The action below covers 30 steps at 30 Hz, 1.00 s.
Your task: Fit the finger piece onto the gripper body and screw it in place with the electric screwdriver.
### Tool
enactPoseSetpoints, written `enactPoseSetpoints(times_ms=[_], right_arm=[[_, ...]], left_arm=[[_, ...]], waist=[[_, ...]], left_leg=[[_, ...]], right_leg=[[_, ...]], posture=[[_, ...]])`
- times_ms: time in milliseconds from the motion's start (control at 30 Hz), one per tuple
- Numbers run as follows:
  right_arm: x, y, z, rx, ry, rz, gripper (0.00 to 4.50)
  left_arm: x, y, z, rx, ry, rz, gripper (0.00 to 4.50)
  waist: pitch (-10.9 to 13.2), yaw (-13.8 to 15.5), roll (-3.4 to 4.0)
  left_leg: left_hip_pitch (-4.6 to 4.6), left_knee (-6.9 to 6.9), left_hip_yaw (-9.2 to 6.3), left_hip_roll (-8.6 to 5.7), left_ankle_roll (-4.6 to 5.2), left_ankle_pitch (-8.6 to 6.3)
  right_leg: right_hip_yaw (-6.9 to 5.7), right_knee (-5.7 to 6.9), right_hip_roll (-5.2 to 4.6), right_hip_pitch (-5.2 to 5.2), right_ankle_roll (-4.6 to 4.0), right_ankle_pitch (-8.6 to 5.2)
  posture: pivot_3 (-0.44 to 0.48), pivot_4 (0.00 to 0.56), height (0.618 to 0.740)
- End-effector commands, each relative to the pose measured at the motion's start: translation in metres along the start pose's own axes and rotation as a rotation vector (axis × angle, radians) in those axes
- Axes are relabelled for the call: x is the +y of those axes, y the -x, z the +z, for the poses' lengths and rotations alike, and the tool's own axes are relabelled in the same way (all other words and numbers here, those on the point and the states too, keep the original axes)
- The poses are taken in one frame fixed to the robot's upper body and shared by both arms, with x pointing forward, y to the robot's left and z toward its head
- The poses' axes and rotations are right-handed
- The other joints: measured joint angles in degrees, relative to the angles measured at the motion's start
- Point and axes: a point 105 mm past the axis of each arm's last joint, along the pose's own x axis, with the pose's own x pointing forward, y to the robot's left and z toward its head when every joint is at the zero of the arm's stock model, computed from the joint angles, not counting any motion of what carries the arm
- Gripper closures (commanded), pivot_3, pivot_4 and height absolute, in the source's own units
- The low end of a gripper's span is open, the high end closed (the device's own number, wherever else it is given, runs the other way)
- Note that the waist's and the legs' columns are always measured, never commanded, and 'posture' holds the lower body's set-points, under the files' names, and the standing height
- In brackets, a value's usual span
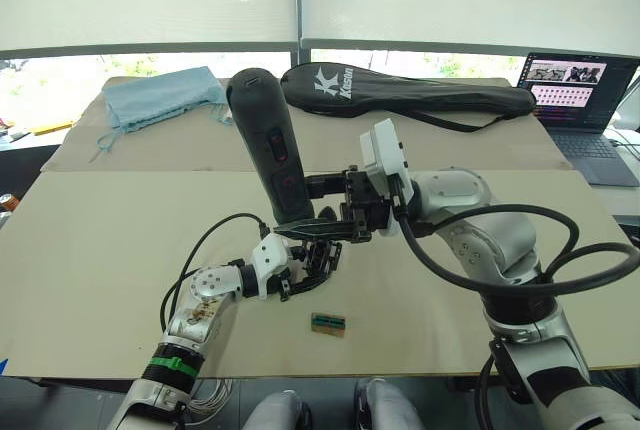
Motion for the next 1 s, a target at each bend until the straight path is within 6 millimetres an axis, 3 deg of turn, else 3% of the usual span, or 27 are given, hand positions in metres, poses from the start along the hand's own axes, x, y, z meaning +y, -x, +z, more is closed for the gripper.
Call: enactPoseSetpoints(times_ms=[33,1000], right_arm=[[0.0044,-0.0008,0.0128,-0.034,0.044,0.015,2.58],[0.0061,-0.0050,0.0143,-0.053,0.030,0.015,2.58]], left_arm=[[-0.0101,0.0019,-0.0223,0.078,0.064,-0.022,2.20],[-0.0132,0.0015,-0.0239,0.078,0.073,-0.021,2.20]], waist=[[0.0,0.0,0.00],[0.0,0.0,0.00]], left_leg=[[0.00,0.00,0.00,0.00,0.00,0.00],[0.01,-0.01,0.00,0.00,0.00,0.00]], right_leg=[[0.00,0.00,0.00,0.00,0.00,0.00],[0.03,-0.01,0.00,0.00,0.00,0.00]], posture=[[0.000,0.150,0.740],[0.000,0.150,0.740]])
